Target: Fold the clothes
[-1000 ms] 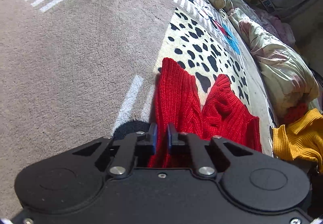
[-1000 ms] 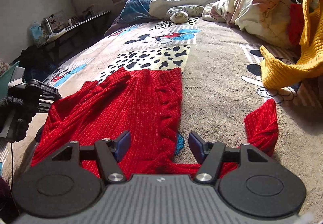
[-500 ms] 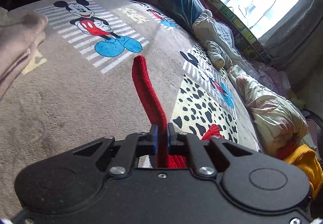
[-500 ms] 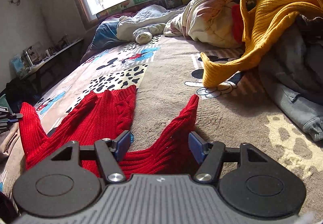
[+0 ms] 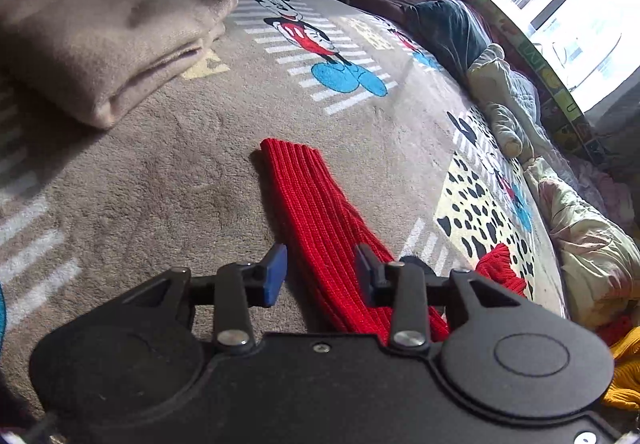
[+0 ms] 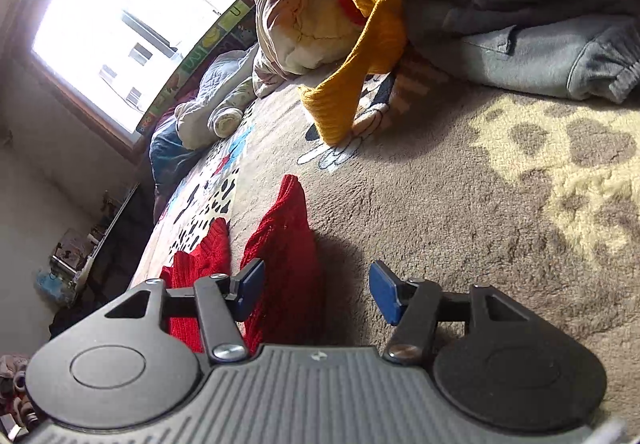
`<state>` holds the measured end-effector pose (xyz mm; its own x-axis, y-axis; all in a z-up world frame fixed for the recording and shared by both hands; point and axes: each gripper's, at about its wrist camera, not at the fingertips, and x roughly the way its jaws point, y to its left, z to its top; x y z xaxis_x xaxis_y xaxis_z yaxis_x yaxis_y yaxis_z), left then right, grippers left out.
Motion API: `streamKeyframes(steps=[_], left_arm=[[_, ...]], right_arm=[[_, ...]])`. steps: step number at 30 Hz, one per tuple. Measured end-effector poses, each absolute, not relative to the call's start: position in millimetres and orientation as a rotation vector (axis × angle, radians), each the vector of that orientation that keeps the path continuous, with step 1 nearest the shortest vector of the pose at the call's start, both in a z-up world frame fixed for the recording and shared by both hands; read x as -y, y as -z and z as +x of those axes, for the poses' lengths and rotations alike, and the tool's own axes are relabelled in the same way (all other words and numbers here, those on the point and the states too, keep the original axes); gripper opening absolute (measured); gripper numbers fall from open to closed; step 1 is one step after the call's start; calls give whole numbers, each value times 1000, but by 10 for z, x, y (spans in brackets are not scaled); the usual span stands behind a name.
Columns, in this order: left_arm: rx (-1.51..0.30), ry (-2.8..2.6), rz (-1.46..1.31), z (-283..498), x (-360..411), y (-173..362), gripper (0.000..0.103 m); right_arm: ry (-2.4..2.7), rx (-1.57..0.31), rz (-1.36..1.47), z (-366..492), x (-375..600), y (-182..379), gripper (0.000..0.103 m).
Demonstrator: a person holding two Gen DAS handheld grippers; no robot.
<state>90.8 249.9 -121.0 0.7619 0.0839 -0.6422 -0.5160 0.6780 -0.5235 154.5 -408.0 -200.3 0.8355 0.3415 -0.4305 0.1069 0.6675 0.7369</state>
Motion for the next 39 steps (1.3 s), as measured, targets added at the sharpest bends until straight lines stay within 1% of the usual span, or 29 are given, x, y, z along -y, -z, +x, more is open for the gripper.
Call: streamKeyframes(steps=[3,4,5,6,7,10,13,15,16,17,18,19,23,27,31,35,36,38,39], left_arm=[[-625,-308,-760,910,-2369,1187,39],[-625,-290,-761,910,-2325,1179,39],[-625,-271,-761,911,-2282,1172,39],[-625,-255,-761,910,-2242,1164,39],[-626,-247,-758,907,-2216,1161,39],[-627,-222,-766,886,-2186,1144,39],[-617,-196,-767,846,-2195,1100,39],[-623,-178,-786,842,-2192,1099,39],[-625,-169,-798,842,-2185,1101,39],[-625,-158,-805,840,-2163,1094,39],[-622,-148,-803,835,-2138,1077,39],[-618,-136,-800,828,-2118,1059,39],[-612,-88,-775,860,-2036,1014,40],[-647,-12,-717,1137,-1894,1016,40],[-687,105,-552,1603,-1631,968,40],[-721,233,-321,2176,-1304,935,40],[-730,255,-267,2300,-1235,943,40],[-747,308,-178,2553,-1121,980,39],[-755,337,-143,2676,-1077,1006,39]], right_arm=[[-137,-554,862,1623,3944,2118,58],[-140,-550,862,1652,3887,2127,54],[-145,-551,864,1685,3828,2131,39],[-163,-558,869,1720,3768,2136,27],[-166,-561,854,1737,3699,2115,18],[-84,-516,698,1644,3465,1815,17],[0,-394,402,1376,3144,1269,17],[102,-416,151,1355,2907,1106,21],[153,-452,33,1401,2813,1102,49],[179,-477,-16,1439,2807,1128,86],[198,-498,-44,1474,2830,1165,92],[191,-505,-16,1471,2915,1174,88],[148,-507,43,1389,3092,1217,88],[-2,-521,46,1416,2945,1220,87],[-167,-541,-1,1681,2561,1164,84],[-302,-567,-92,2054,2196,1116,79],[-326,-574,-113,2162,2130,1115,78],[-372,-601,-146,2404,2009,1129,72],[-390,-620,-158,2520,1953,1143,72]])
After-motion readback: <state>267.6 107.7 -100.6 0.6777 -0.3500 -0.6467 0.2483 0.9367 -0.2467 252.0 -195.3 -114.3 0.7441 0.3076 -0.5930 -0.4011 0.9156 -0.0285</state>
